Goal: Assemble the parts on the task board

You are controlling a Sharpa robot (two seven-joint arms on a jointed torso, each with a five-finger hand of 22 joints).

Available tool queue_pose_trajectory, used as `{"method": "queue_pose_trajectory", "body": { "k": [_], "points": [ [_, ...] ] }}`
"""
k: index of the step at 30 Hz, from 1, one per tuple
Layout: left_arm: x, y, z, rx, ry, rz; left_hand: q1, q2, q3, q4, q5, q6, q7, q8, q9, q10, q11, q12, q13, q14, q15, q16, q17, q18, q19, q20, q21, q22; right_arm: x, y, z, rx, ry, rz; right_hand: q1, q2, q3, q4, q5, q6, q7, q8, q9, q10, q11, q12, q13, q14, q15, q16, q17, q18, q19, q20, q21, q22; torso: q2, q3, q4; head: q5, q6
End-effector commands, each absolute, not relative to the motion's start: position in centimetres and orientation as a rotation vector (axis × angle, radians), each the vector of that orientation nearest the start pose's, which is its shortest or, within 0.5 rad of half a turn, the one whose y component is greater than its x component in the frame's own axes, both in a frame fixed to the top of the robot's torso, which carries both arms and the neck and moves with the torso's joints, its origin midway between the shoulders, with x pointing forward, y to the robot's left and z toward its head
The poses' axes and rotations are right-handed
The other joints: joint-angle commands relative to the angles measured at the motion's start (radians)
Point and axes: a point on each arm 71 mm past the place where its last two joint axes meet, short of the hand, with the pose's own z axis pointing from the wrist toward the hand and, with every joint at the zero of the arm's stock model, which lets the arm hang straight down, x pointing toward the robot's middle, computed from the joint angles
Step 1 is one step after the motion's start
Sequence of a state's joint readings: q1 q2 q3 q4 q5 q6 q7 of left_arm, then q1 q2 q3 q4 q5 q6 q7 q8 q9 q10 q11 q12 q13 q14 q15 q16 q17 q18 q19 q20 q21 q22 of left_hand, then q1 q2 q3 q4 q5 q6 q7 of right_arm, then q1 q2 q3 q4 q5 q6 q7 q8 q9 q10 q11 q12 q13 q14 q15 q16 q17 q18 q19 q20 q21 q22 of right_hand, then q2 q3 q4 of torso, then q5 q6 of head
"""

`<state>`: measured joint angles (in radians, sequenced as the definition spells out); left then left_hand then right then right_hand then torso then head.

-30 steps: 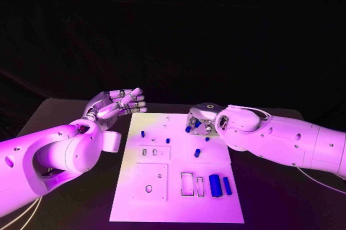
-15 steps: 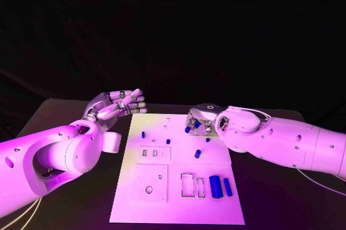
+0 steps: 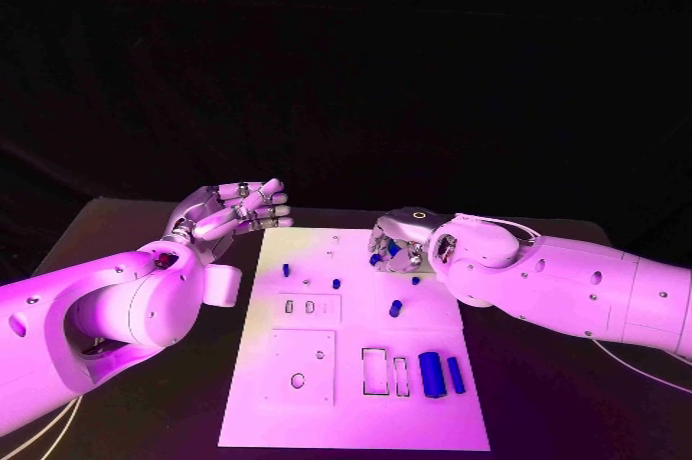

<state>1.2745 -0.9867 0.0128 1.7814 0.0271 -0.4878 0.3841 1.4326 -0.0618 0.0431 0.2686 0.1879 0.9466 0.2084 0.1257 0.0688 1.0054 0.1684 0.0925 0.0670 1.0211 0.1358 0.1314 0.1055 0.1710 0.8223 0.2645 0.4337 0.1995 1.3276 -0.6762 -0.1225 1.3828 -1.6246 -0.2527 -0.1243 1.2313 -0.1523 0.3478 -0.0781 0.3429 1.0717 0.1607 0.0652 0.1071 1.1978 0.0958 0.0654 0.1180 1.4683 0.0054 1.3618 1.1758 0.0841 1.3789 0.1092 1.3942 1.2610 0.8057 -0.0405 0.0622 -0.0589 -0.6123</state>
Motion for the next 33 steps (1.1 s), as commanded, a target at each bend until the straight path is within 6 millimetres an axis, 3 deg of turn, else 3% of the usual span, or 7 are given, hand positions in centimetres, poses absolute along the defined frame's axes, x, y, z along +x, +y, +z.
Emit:
{"method": "queue_pose_trajectory", "body": {
  "k": [1, 11, 20, 33],
  "points": [
    [45.74, 21.25, -10.57, -1.081, 1.288, -1.566, 0.010, -0.003, -0.002, -0.005, -0.005, 0.001, 0.009, -0.005, -0.001, 0.002, 0.007, -0.003, -0.001, 0.004, 0.005, -0.006, 0.001, 0.010, -0.006, 0.000, 0.004, 0.001, 51.82, -15.02, -15.93, -0.433, 1.600, 0.522, 0.002, -0.007, -0.002, 0.004, 0.005, -0.005, 0.002, 0.000, 0.001, -0.007, -0.002, -0.002, 0.000, 0.032, 0.006, 0.001, 0.000, -0.017, 0.000, 0.006, -0.002, 0.000, 0.001, 0.0000, 0.0018, 0.001, -0.001],
    [45.75, 21.24, -10.57, -1.082, 1.289, -1.566, 0.011, -0.002, -0.002, -0.006, -0.006, 0.000, 0.010, -0.006, -0.001, 0.001, 0.008, -0.005, -0.001, 0.005, 0.006, -0.007, 0.001, 0.010, -0.007, 0.001, 0.004, 0.001, 51.96, -14.93, -16.18, -0.443, 1.629, 0.515, 0.022, 0.018, 0.015, 0.013, 0.009, 0.036, -0.015, 0.017, 0.013, 0.017, -0.016, 0.008, 0.009, 0.034, -0.003, 0.011, 0.010, -0.019, 0.009, 0.003, 0.008, 0.020, 0.002, 0.0000, -0.0005, 0.002, -0.002],
    [45.74, 21.26, -10.57, -1.082, 1.291, -1.567, 0.011, -0.002, -0.002, -0.006, -0.006, 0.000, 0.010, -0.007, -0.001, 0.000, 0.008, -0.005, -0.001, 0.005, 0.006, -0.007, 0.001, 0.010, -0.007, 0.001, 0.005, 0.002, 51.94, -14.87, -16.41, -0.460, 1.658, 0.504, 0.051, 0.037, 0.042, 0.010, 0.019, 0.071, -0.030, 0.028, 0.025, 0.043, -0.029, 0.010, 0.014, 0.036, -0.015, 0.020, 0.018, -0.024, 0.022, -0.008, 0.022, 0.045, 0.002, -0.0004, 0.0012, -0.002, -0.005],
    [45.76, 21.29, -10.56, -1.083, 1.291, -1.566, 0.013, 0.000, -0.002, -0.008, -0.006, -0.001, 0.011, -0.008, -0.001, -0.001, 0.009, -0.007, -0.001, 0.005, 0.006, -0.008, 0.002, 0.010, -0.009, 0.001, 0.005, 0.002, 51.88, -14.69, -16.06, -0.457, 1.608, 0.503, 0.089, 0.043, 0.071, -0.012, -0.005, 0.083, -0.029, 0.028, 0.033, 0.050, -0.031, 0.004, 0.015, 0.037, -0.017, 0.027, 0.024, -0.027, 0.029, -0.013, 0.030, 0.060, 0.002, -0.0013, 0.0032, -0.003, -0.004]
  ]
}}
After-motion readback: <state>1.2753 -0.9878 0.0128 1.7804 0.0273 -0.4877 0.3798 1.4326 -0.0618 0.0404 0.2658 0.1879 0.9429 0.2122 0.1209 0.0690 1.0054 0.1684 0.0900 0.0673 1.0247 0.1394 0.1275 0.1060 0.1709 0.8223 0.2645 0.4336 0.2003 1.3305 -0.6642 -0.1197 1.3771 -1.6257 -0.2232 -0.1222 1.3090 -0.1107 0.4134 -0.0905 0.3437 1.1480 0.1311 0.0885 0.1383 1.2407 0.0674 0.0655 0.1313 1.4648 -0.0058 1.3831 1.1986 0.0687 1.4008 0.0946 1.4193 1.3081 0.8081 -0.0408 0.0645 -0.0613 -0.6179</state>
